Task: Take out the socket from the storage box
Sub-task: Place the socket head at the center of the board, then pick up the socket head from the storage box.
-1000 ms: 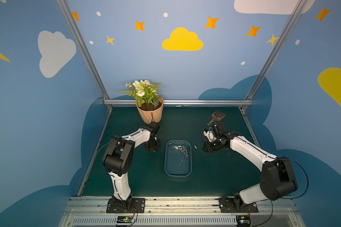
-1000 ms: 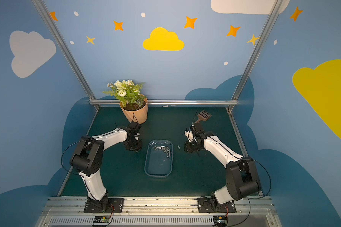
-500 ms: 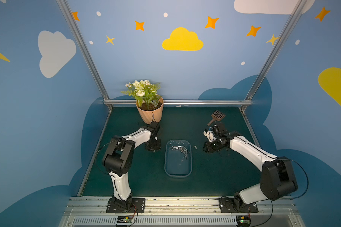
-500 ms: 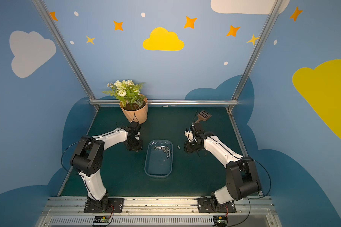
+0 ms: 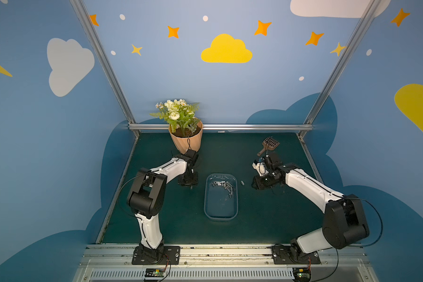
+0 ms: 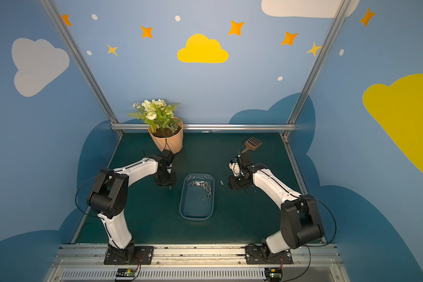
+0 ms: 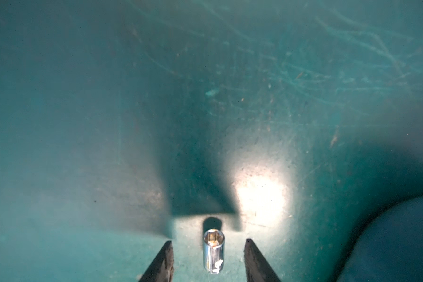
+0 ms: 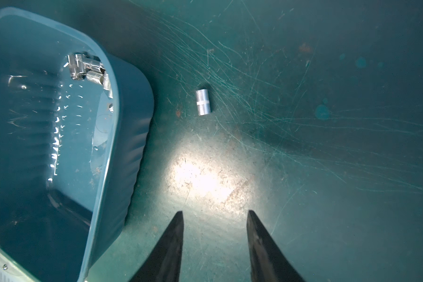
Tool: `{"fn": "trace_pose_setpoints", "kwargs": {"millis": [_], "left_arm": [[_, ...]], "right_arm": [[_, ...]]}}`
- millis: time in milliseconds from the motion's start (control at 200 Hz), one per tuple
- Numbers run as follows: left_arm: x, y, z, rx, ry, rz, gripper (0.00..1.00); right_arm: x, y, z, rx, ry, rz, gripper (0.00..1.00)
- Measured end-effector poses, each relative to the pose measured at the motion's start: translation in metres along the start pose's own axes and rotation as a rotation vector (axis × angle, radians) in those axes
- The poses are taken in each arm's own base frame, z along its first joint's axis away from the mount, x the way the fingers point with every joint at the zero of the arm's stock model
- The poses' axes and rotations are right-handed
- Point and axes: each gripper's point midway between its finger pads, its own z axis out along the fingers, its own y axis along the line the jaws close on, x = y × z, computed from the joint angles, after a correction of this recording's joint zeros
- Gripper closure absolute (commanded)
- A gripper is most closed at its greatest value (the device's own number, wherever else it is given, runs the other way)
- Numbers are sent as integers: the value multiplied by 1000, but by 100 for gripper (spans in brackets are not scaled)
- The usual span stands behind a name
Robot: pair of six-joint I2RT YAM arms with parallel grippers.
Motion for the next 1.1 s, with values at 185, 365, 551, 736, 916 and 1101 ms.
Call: {"fn": "trace_pose_setpoints", "kwargs": {"millis": [185,365,551,736,916,1101], "left_arm": [[-7,-4,-32,36,-75,16,50],[-18,-12,-78,99,-198,29,49],[-20,-14,-109,139,-280,31,49],[-4,-10,-101,154,-271,16,49],[17,-8,-92,188,-259,7,48],[22,-13,-93,240,-283,2,47]], "right_arm": [[-12,5,-12,-3,-29,-18,57],[-24,18,-29,-16,-66,-61,57],[-32,46,-37,-51,-89,-132,57],[-39,78,-37,-86,-89,-208,57],[-39,98,-20,-104,-45,-260,58],[-35,107,2,-105,13,-285,59]]}}
